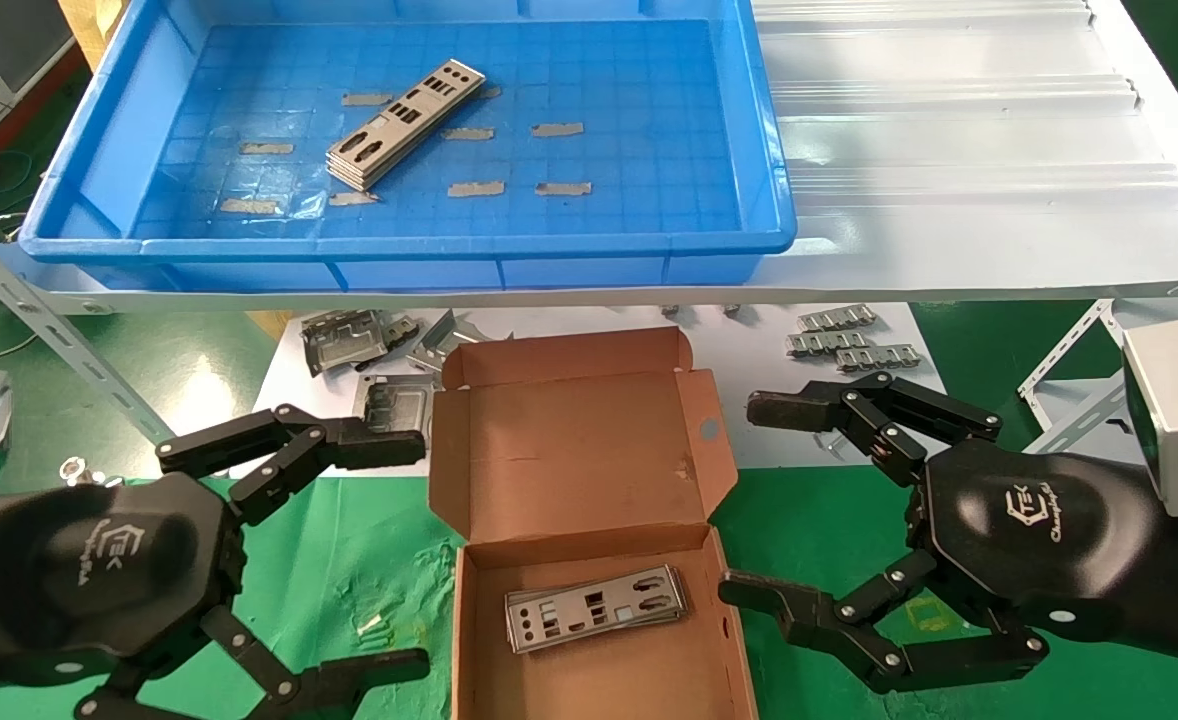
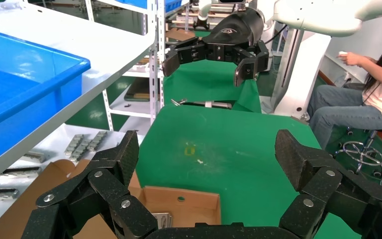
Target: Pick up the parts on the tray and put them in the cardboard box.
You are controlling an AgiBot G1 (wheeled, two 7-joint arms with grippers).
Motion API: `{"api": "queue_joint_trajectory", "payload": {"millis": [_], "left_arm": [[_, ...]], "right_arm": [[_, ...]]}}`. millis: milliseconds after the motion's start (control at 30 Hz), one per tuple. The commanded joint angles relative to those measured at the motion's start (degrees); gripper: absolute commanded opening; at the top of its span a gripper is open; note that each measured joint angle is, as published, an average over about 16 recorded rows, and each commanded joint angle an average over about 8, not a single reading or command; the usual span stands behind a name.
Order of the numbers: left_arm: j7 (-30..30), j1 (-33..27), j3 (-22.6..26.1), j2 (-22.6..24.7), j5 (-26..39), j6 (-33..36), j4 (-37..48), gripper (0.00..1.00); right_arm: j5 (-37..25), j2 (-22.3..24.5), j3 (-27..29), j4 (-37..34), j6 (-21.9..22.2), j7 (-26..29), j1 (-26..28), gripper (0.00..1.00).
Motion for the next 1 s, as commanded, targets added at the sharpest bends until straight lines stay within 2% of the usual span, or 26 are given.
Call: {"api": "queue_joint_trajectory", "payload": {"millis": [33,1000], "left_arm": [[0.0,0.0,0.0,0.0,0.0,0.0,0.0,1.0],[0.0,0.0,0.0,0.0,0.0,0.0,0.0,1.0]], "right_arm": [[0.0,0.0,0.0,0.0,0.0,0.0,0.0,1.0],[0.0,0.0,0.0,0.0,0.0,0.0,0.0,1.0]]}}
